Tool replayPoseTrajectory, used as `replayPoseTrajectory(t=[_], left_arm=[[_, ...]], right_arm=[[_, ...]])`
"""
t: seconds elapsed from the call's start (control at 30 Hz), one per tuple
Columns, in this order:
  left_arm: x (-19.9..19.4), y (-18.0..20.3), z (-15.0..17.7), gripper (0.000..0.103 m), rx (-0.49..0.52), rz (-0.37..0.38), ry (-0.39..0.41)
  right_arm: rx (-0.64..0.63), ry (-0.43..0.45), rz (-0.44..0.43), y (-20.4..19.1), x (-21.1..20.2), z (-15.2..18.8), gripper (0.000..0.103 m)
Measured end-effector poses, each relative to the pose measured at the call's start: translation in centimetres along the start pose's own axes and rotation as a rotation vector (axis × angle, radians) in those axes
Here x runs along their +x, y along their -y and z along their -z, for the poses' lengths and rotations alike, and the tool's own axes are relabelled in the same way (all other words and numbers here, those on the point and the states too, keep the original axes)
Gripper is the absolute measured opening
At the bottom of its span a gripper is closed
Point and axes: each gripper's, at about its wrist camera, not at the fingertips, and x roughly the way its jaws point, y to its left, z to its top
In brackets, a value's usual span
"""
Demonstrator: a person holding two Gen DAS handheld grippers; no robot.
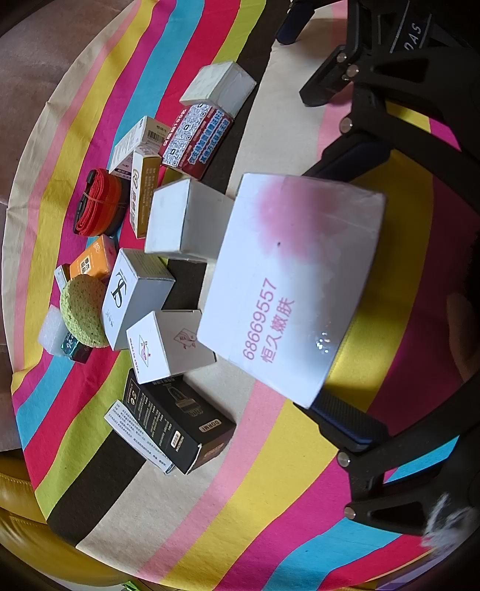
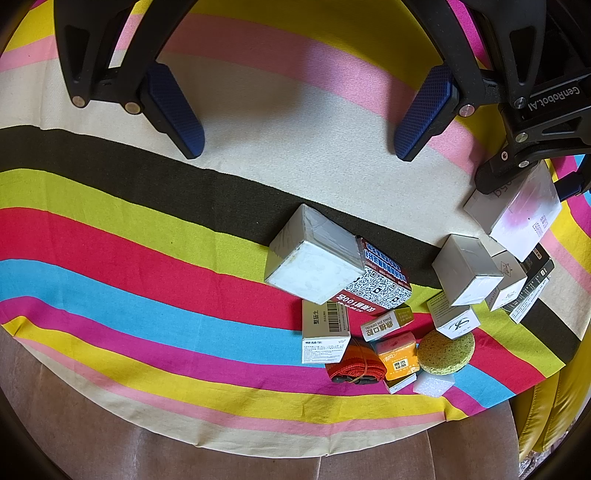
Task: Organize objects
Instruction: 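Hold the large white pink-printed box in the left tool while the right tool reaches for a white cube box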
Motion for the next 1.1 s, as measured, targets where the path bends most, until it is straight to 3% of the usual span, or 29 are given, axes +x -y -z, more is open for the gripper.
replayPoseTrajectory(t=[0.57, 0.73, 1.1], left_arm=[[-0.2, -0.1, 0.3, 0.103, -0.028, -0.03, -0.005], [-0.9, -1.3, 0.9, 0.103, 0.056, 0.043, -0.027], [0.6, -0.3, -0.7, 0.103, 0.093, 0.061, -0.025]], right_arm=[[-0.002, 0.0, -0.002, 0.0, 0.0, 0.1, 0.103], [-0.013, 0.0, -0.012, 0.0, 0.0, 0.1, 0.103], [-0.013, 0.0, -0.011, 0.1, 0.1, 0.2, 0.103]])
